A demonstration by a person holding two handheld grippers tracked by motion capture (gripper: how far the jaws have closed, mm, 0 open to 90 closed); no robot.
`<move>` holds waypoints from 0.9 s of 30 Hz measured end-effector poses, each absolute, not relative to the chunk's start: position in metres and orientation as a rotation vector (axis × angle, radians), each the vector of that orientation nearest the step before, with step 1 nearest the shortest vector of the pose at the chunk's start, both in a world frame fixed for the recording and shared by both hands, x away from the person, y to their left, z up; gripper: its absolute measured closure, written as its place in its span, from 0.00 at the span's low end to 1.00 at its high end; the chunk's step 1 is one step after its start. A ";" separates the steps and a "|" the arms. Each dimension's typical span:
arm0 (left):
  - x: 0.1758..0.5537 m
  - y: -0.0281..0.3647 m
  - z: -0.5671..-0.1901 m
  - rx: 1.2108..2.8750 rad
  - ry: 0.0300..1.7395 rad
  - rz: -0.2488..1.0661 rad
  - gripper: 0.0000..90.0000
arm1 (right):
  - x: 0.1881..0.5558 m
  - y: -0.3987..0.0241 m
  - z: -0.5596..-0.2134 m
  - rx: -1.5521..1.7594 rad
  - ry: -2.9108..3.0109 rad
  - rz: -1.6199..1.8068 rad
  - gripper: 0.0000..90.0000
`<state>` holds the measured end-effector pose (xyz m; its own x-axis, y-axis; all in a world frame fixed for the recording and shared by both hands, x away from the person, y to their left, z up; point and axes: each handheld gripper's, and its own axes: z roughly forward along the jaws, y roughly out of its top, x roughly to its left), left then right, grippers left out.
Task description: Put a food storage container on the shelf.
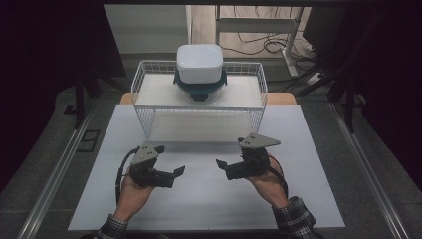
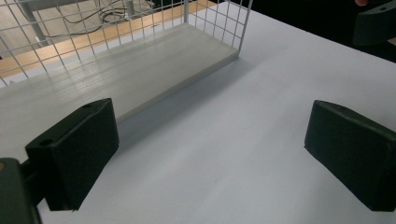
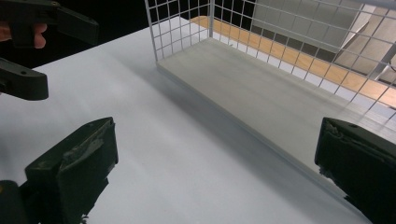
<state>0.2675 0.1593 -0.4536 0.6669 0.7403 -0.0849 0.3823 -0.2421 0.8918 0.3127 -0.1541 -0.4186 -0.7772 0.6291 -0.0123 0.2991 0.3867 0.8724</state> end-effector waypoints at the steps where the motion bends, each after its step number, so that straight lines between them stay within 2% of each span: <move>1: 0.268 0.159 -0.454 1.859 0.887 0.438 0.03 | 0.313 -0.154 -0.419 0.808 2.309 1.346 0.00; 27: 0.252 0.164 -0.475 1.856 0.925 0.425 0.03 | 0.300 -0.178 -0.437 0.847 2.291 1.333 0.00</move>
<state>0.2525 0.1640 -0.4755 0.6484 0.7539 -0.1058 0.4106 -0.2293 0.8825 0.2998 -0.1779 -0.4371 -0.7571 0.6533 -0.0069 0.3167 0.3762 0.8707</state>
